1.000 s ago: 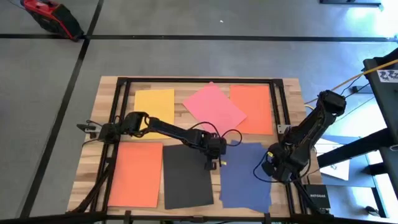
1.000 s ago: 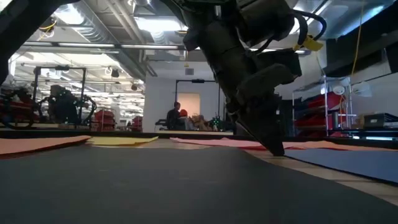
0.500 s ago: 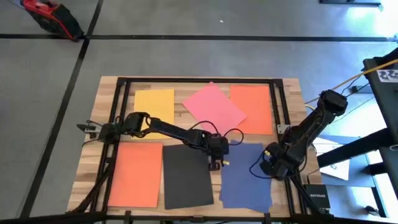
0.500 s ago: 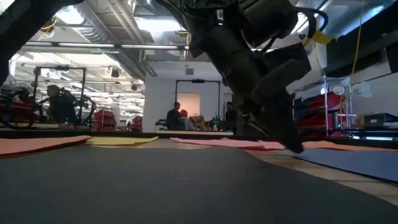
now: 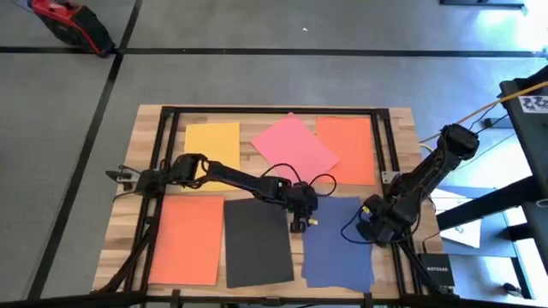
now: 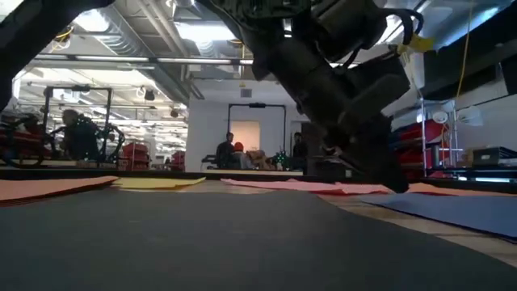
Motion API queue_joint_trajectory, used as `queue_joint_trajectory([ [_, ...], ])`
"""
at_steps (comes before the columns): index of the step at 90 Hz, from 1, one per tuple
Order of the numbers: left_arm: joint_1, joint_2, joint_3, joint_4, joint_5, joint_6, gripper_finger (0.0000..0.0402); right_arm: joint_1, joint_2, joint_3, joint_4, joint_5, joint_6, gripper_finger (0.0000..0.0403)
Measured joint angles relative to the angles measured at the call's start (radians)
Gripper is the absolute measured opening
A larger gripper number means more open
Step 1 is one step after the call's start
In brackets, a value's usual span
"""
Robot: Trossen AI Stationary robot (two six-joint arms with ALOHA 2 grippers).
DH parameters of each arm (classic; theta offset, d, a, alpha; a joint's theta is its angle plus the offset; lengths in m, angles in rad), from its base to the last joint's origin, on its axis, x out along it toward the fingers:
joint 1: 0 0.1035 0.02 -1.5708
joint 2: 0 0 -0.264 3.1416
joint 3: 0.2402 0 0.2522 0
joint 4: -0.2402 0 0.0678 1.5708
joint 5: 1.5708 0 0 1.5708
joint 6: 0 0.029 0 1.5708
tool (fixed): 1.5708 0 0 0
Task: Organize paper
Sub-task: Stack the blue paper on top of the blue paper on the table
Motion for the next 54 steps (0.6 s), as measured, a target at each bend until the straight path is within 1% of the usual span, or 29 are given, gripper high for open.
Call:
queue_joint_trajectory([
  [15, -0.004, -0.006, 0.022, -0.032, 0.002, 0.001, 0.0000, 0.002, -0.007, 0.014, -0.019, 0.017, -0.005, 0.0000],
  [27, -0.013, -0.027, 0.094, -0.118, 0.001, 0.021, 0.0000, 0.000, -0.016, 0.016, -0.034, 0.101, -0.008, 0.0000],
  [38, -0.027, -0.027, 0.167, -0.333, -0.042, 0.056, 0.0000, 0.000, -0.016, 0.017, -0.035, 0.106, -0.008, 0.0000],
  [54, -0.033, -0.025, 0.175, -0.622, -0.114, 0.022, 0.0000, 0.000, -0.016, 0.018, -0.037, 0.102, -0.008, 0.0000],
])
